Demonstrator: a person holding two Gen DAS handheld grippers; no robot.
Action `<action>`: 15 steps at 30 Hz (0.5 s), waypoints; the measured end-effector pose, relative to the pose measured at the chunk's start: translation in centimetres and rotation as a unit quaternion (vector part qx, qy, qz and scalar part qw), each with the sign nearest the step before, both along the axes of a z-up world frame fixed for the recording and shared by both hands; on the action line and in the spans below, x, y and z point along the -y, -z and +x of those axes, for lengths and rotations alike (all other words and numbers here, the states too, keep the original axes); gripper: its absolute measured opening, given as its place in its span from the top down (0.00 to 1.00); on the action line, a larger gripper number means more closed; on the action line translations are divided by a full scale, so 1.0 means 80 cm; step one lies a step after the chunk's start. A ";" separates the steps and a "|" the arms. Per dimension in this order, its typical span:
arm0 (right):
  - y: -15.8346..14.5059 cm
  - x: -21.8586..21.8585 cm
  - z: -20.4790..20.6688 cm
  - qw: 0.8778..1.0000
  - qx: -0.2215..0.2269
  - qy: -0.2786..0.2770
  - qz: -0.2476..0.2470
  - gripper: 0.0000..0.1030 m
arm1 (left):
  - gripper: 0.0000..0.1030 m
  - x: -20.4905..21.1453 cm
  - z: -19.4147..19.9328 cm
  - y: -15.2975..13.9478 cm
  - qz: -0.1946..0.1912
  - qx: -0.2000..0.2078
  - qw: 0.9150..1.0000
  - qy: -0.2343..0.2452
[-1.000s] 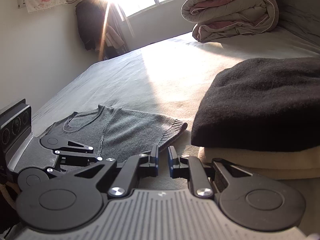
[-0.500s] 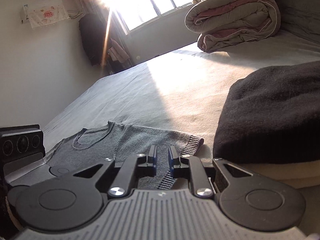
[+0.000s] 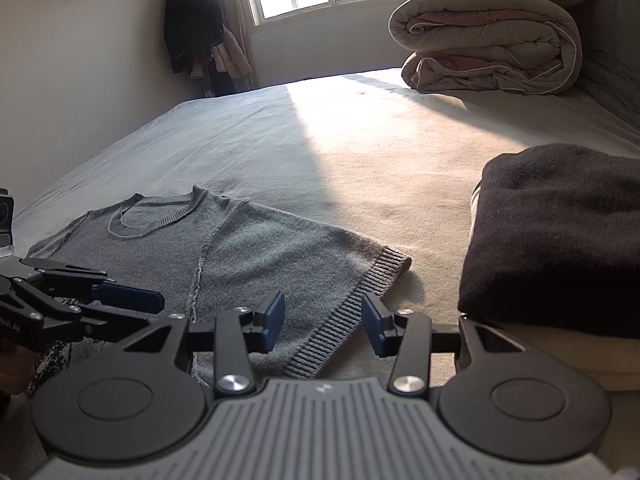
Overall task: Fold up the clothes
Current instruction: 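Open both grippers and release the sweater onto the bed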
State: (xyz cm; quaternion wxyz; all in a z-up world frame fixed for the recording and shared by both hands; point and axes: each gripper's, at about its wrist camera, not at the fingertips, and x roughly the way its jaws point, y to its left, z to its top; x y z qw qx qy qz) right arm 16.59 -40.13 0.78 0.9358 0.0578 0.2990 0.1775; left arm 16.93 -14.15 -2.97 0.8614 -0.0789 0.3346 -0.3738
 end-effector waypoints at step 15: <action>-0.050 -0.052 -0.016 0.999 0.006 0.035 -0.023 0.35 | 0.38 -0.245 -0.073 -0.030 0.043 -0.009 0.976 -0.215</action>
